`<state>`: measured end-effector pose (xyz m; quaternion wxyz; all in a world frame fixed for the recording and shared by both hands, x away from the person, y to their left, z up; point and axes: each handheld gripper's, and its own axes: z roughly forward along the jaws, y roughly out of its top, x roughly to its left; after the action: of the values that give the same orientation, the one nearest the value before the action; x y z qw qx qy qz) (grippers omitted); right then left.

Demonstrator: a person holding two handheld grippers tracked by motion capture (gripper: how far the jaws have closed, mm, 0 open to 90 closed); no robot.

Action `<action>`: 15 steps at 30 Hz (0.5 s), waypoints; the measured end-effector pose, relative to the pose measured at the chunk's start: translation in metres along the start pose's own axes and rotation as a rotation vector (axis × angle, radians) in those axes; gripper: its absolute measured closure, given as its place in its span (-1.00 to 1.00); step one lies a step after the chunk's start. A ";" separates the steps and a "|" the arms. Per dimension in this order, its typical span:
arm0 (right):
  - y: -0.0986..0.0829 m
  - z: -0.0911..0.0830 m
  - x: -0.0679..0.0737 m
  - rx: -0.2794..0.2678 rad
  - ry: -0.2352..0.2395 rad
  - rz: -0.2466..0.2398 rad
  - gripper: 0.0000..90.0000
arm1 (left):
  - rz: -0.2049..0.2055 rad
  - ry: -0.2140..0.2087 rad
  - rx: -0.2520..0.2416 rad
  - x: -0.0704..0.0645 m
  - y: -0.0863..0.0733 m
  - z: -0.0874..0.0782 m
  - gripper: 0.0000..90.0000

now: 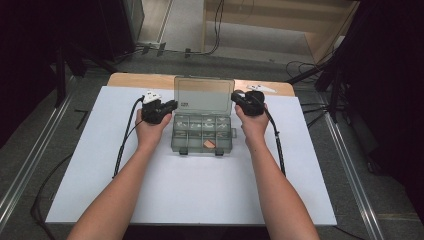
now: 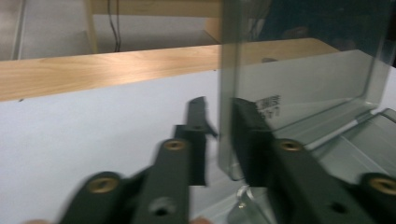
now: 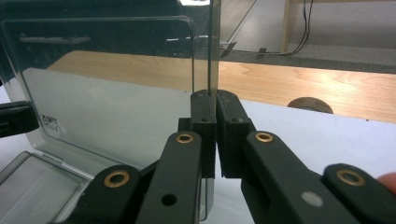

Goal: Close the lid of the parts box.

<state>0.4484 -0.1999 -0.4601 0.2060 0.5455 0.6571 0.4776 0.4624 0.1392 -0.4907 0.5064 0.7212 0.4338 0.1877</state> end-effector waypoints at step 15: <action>-0.006 -0.005 0.005 -0.037 -0.007 -0.021 0.89 | -0.142 -0.147 0.020 0.021 0.026 -0.023 0.89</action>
<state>0.4401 -0.1973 -0.4618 0.2235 0.5363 0.6533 0.4854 0.4696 0.1667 -0.4612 0.5417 0.7055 0.4472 0.0935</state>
